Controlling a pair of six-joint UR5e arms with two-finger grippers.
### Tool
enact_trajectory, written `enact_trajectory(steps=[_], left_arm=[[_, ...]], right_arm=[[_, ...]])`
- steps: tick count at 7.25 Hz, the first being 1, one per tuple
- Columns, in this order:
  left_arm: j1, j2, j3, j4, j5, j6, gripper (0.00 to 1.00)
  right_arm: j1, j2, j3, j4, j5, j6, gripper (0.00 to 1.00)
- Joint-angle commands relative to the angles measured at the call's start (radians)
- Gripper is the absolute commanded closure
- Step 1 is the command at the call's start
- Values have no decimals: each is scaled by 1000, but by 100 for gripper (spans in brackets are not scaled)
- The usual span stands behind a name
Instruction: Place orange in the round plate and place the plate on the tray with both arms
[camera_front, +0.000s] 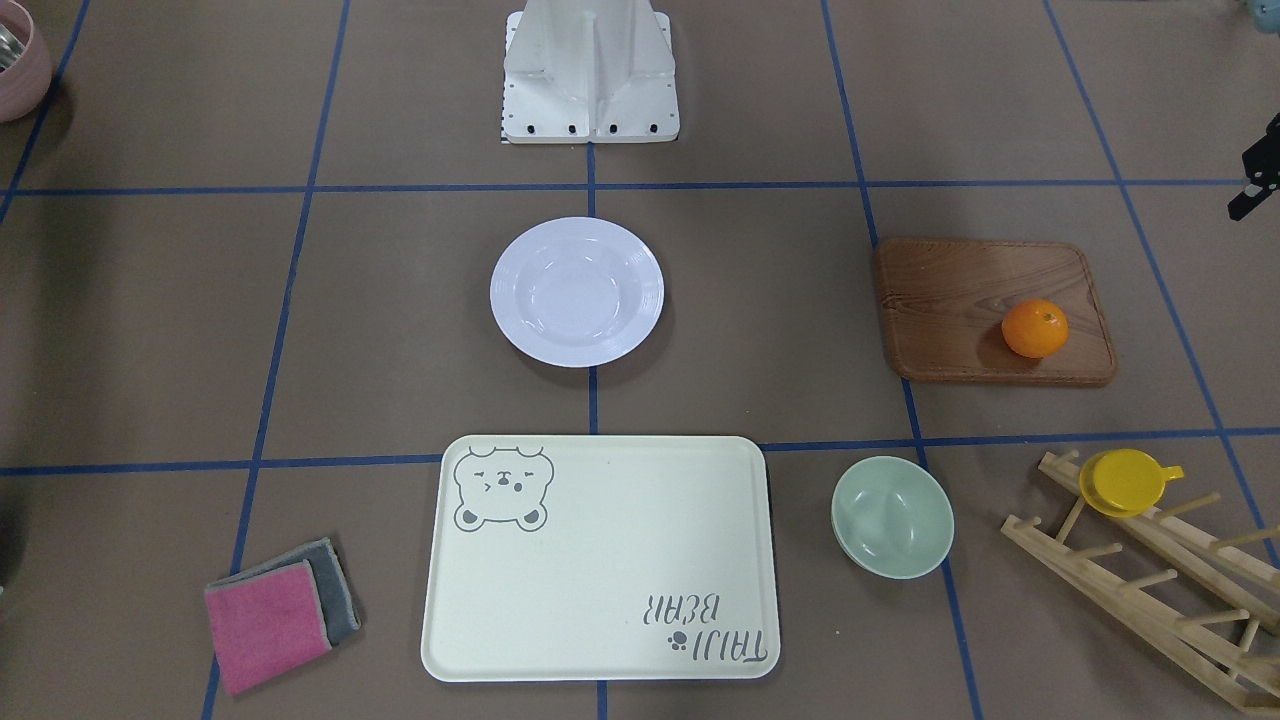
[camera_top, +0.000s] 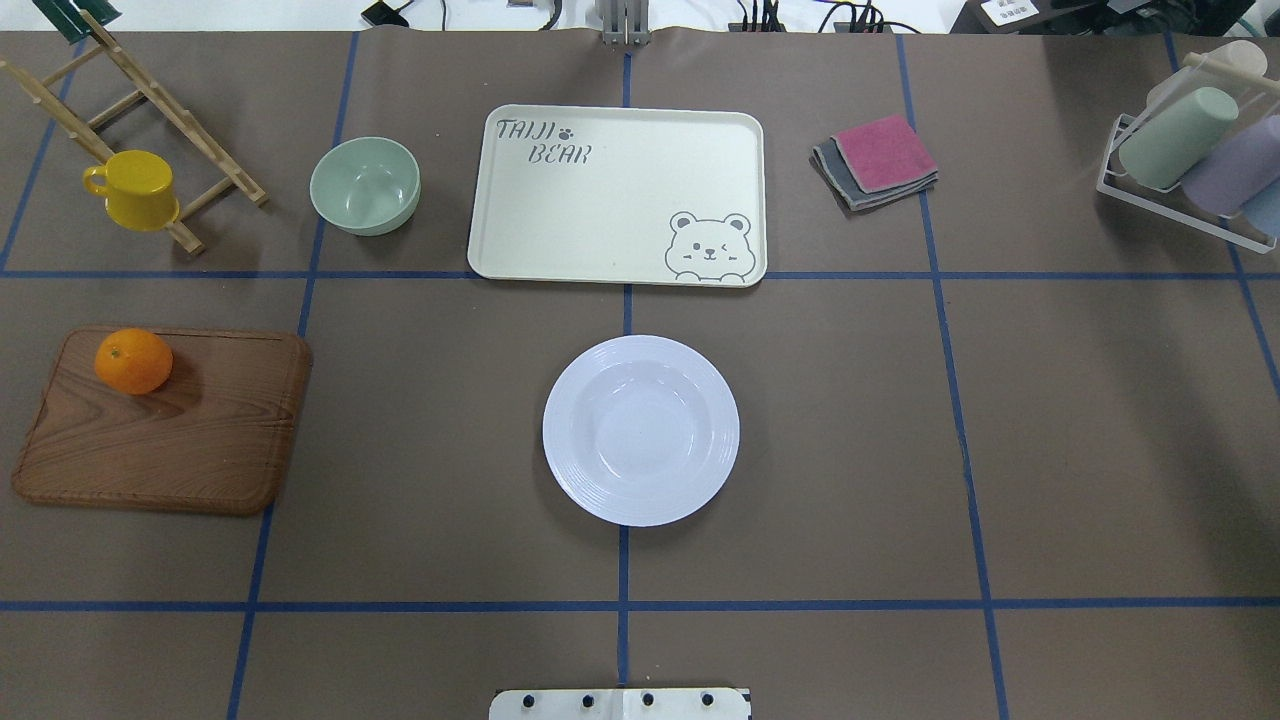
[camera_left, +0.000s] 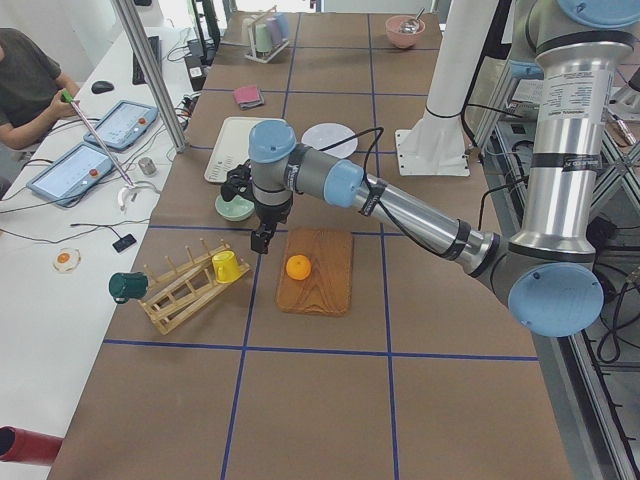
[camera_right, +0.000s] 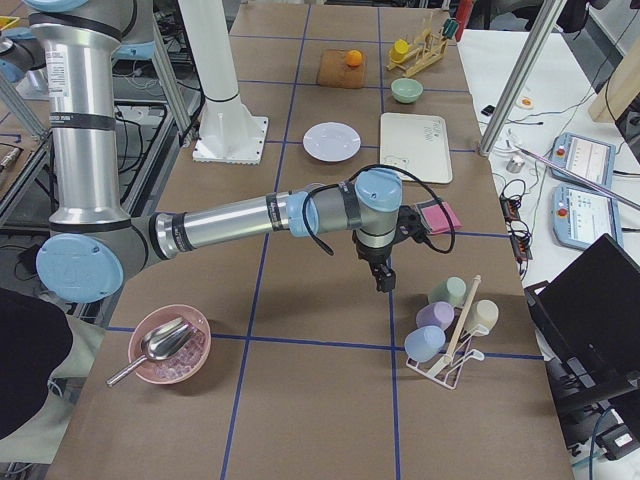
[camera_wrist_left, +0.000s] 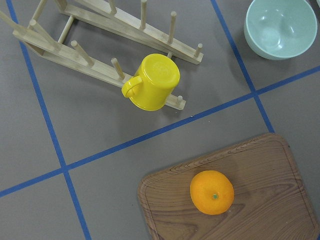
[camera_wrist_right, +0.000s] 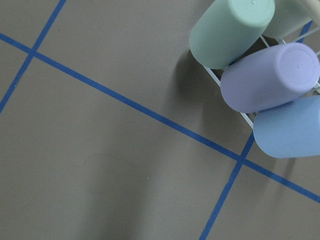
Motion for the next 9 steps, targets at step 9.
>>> enact_trajectory(steps=[9], left_arm=[[294,-13,36,-87,166,-94,1]], right_arm=[[0,-7,4,1,2,-15,0]])
